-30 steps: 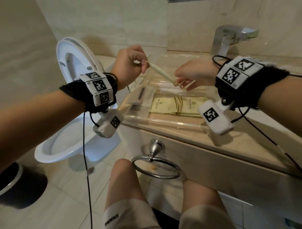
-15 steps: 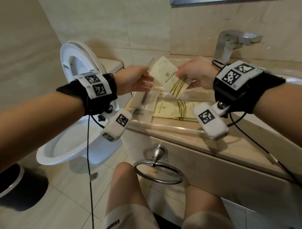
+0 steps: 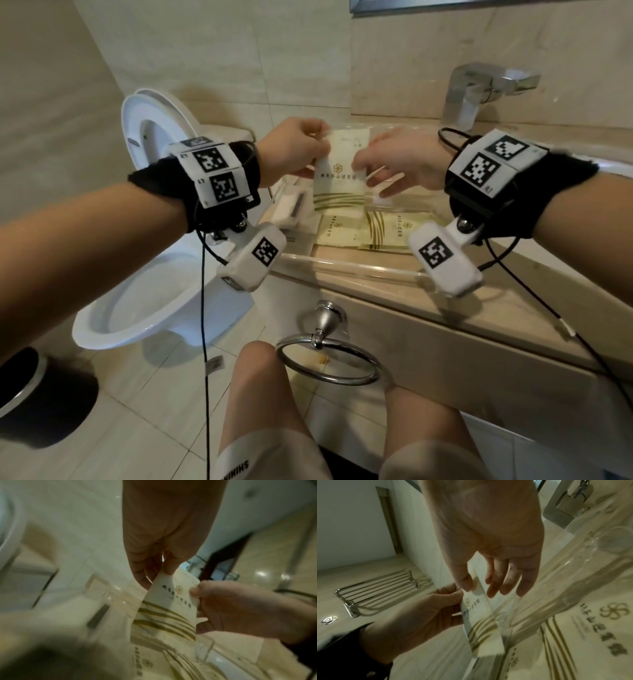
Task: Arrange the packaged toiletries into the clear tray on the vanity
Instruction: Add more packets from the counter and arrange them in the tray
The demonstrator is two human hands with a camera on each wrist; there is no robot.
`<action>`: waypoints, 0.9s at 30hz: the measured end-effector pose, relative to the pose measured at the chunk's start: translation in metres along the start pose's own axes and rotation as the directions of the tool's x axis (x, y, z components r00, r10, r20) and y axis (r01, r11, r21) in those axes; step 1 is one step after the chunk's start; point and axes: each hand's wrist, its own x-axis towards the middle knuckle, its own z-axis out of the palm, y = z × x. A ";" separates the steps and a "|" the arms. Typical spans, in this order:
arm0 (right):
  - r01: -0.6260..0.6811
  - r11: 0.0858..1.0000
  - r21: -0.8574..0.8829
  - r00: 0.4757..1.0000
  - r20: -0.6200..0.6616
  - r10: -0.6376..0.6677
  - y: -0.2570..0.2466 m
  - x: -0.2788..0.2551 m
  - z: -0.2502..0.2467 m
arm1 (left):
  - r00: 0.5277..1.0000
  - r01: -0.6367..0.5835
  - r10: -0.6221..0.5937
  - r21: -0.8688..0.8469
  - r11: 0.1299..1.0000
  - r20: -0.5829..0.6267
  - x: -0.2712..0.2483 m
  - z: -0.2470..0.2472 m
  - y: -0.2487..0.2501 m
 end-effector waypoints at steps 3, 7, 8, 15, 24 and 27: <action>0.067 0.997 0.036 0.993 -0.098 -0.063 -0.002 0.001 0.000 | 0.996 -0.093 0.093 0.260 0.961 0.011 -0.001 0.005 0.011; 0.040 0.998 0.053 0.992 -0.121 -0.033 -0.004 0.000 -0.003 | 0.999 -0.037 0.042 0.365 0.930 -0.006 0.001 0.008 0.017; 0.032 0.996 0.078 0.991 -0.133 -0.022 -0.004 0.001 -0.004 | 1.000 0.002 0.000 0.363 0.932 -0.005 0.000 0.009 0.017; -0.029 0.993 0.117 0.990 -0.135 0.045 0.006 -0.001 -0.013 | 0.975 0.122 -0.176 0.332 0.935 0.136 -0.004 0.002 0.007; -0.074 0.965 -0.250 0.992 -0.119 0.045 0.022 -0.009 -0.032 | 0.948 0.029 -0.162 0.431 0.902 0.275 0.010 0.029 0.020; -0.121 0.941 -0.316 0.989 -0.122 0.086 0.035 -0.011 -0.040 | 0.937 0.007 -0.173 0.479 0.878 0.304 0.014 0.040 0.022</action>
